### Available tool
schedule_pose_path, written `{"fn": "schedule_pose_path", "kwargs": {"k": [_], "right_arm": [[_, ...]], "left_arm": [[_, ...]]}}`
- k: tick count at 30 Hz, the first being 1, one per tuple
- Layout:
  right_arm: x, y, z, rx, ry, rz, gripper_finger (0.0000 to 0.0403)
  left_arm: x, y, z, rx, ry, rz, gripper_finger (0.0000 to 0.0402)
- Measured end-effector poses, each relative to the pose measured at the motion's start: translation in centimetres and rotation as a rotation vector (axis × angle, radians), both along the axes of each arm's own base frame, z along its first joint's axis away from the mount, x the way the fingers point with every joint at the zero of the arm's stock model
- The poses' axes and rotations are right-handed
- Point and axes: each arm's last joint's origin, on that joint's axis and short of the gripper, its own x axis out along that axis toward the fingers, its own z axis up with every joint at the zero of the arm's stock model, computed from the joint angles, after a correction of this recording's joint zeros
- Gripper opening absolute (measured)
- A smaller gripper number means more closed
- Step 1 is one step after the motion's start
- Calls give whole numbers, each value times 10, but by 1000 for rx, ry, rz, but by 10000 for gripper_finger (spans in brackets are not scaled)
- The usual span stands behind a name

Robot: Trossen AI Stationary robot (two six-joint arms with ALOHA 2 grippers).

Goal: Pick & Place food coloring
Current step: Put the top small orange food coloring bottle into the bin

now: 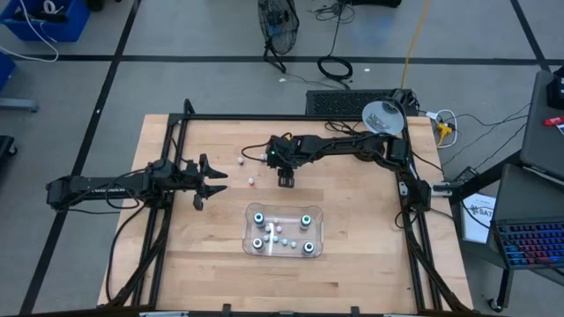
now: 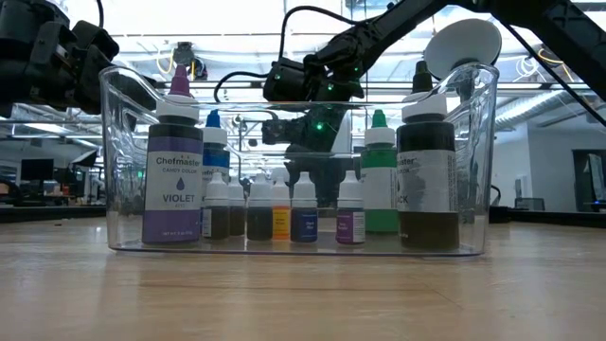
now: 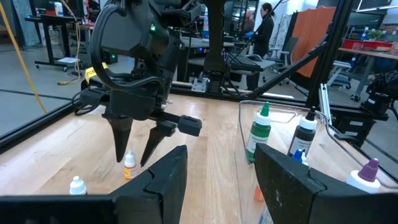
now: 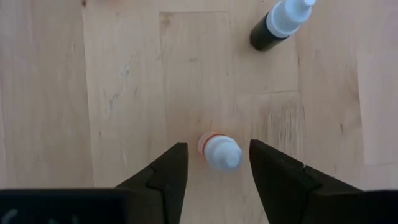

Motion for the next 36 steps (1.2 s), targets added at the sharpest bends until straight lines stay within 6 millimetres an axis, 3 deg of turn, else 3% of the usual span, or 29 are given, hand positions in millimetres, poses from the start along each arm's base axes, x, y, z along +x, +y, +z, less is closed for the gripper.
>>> {"fn": "schedule_pose_path", "kwargs": {"k": [14,22,27,31,36], "right_arm": [[0,0,0,-1,-5,0,106],[1,0,1,-4,-9,3,44],[3,4,3,-28,-22,47,41],[3,18,18,-43,-42,96,41],[-7,44,58,-85,-83,140,41]], "left_arm": [[0,0,0,0,0,0,186],[0,0,0,0,0,0,187],[0,0,0,0,0,0,186],[0,0,0,1,0,0,186],[0,0,0,1,1,0,186]]}}
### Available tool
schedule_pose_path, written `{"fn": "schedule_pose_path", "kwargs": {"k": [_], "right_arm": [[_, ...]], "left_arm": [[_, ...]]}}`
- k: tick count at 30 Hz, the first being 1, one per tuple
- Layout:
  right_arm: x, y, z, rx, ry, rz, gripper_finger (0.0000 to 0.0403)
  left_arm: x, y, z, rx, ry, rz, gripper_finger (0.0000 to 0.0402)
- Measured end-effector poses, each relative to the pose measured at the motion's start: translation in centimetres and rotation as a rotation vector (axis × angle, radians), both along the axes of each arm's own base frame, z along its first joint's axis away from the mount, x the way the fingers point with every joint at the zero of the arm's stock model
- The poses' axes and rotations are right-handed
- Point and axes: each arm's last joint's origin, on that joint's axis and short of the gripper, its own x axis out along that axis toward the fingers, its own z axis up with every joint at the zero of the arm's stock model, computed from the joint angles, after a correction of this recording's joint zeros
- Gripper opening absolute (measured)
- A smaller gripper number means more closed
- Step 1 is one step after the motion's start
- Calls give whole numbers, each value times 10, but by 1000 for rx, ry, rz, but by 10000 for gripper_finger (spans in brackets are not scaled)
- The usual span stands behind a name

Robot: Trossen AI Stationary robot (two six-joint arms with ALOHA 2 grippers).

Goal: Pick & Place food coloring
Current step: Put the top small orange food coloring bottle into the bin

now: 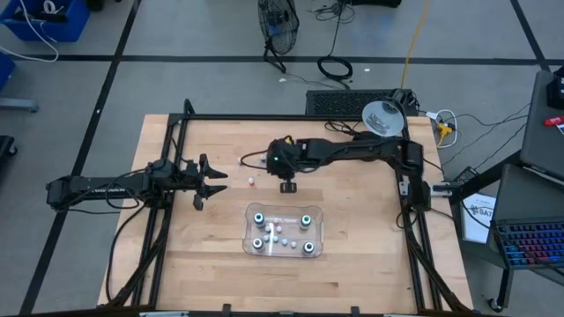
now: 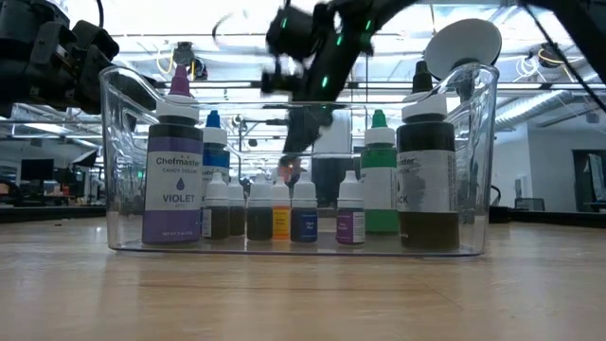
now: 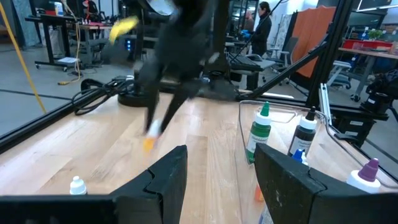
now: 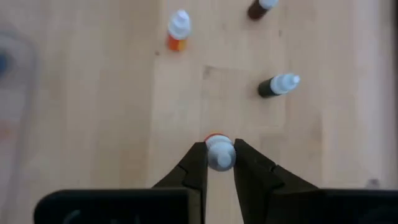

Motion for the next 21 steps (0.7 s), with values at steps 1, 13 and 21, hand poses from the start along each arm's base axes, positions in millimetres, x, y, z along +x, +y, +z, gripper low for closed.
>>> {"fn": "schedule_pose_path", "kwargs": {"k": [1,13,21], "right_arm": [[-4,8,9,-11,1,11,41],[-38,116,66,46,-64,79,41],[-28,165,35,68,-21,153,41]], "left_arm": [[0,0,0,0,0,0,187],[0,0,0,-1,0,0,186],[0,0,0,0,0,0,186]]}}
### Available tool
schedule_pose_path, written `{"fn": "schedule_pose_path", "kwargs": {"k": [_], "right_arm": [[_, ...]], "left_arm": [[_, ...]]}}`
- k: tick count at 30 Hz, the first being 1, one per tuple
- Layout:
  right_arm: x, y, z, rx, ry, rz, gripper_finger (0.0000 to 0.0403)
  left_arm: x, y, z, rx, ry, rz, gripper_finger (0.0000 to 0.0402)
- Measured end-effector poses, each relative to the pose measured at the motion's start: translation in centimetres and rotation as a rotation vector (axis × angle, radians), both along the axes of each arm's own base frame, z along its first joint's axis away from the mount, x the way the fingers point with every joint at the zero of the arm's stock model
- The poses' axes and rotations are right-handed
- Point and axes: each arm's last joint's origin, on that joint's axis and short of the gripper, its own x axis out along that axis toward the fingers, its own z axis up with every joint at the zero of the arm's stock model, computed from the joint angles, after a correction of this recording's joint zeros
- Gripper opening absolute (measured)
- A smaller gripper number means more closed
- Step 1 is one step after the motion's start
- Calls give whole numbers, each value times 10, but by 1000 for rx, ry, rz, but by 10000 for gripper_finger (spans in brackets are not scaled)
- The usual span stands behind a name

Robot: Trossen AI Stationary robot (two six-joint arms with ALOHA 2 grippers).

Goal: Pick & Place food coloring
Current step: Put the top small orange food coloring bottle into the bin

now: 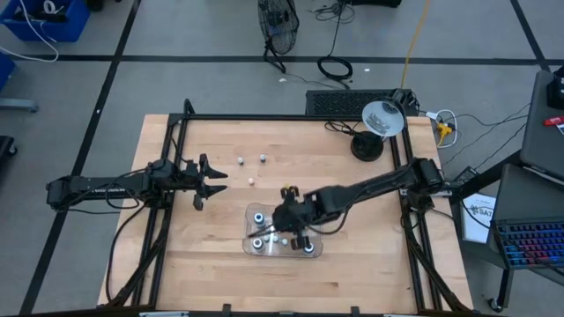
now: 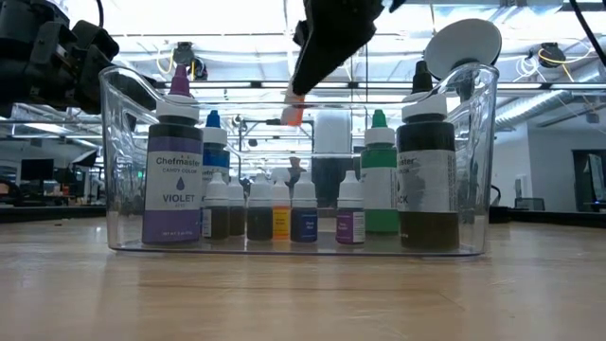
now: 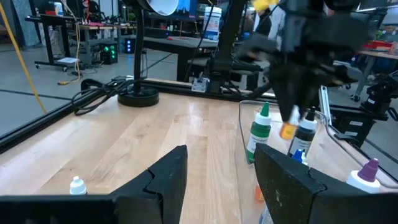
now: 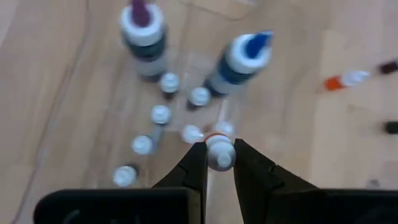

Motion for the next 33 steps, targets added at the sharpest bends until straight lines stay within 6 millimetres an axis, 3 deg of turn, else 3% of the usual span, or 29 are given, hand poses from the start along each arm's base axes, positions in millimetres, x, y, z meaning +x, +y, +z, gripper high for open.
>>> {"fn": "schedule_pose_path", "kwargs": {"k": [9,33], "right_arm": [[6,1,-21,117,90,-39,41],[11,12,-78,173,303,-46,41]], "left_arm": [[0,0,0,0,0,0,187],[0,0,0,0,-1,0,186]]}}
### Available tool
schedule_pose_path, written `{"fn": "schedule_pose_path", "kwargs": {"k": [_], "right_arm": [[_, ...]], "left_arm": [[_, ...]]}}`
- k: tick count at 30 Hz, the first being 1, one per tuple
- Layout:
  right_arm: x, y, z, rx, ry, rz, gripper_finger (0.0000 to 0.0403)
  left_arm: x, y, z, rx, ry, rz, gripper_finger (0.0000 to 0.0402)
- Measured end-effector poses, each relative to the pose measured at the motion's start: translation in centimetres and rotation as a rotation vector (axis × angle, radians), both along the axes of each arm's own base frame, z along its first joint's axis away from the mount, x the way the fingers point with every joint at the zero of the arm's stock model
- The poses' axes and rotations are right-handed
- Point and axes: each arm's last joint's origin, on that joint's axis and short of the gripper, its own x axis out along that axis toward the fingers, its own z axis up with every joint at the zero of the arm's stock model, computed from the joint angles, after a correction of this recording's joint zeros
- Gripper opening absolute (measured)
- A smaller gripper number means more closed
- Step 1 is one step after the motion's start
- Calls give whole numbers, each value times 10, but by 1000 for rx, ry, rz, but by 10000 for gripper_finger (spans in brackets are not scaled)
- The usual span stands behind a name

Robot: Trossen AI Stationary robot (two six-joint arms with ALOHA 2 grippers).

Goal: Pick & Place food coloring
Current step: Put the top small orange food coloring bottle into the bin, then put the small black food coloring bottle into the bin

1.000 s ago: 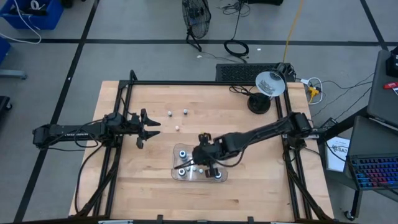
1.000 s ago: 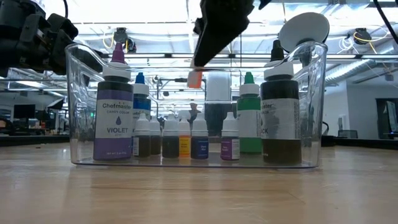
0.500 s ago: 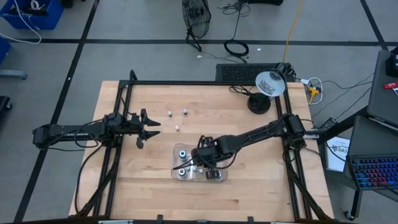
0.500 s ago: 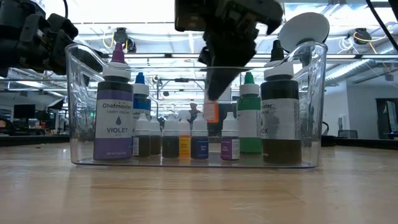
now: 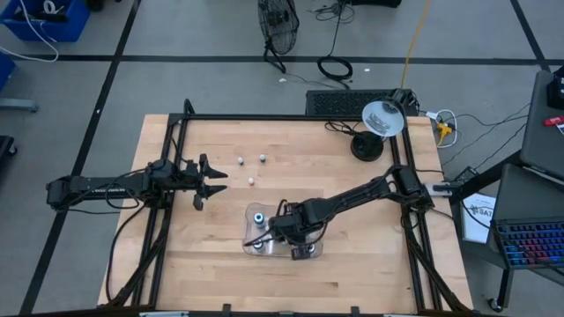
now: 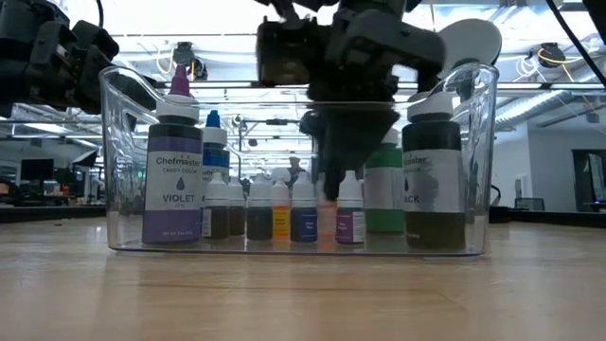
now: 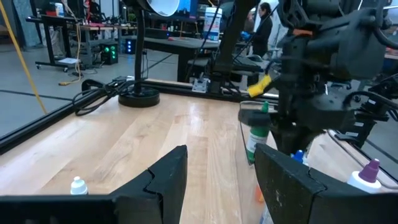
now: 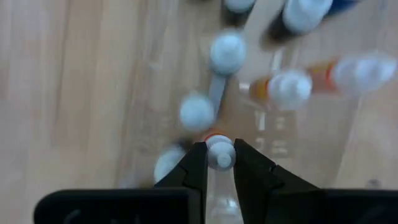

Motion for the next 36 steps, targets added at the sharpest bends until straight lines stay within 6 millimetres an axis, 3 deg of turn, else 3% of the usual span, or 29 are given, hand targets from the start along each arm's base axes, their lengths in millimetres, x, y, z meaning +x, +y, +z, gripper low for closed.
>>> {"fn": "schedule_pose_path", "kwargs": {"k": [5,13,21,28,36], "right_arm": [[1,0,3,12,-16,-1,49],[1,0,5,22,-25,-23,144],[-3,-1,18,28,-48,-23,154],[-10,-19,65,-72,-214,-45,148],[-5,-70,132,-279,-518,-111,172]], "left_arm": [[0,0,0,1,-1,-1,186],[0,0,0,0,-1,-1,187],[0,0,0,1,-1,0,187],[0,0,0,1,-1,0,187],[0,0,0,0,-1,0,187]]}}
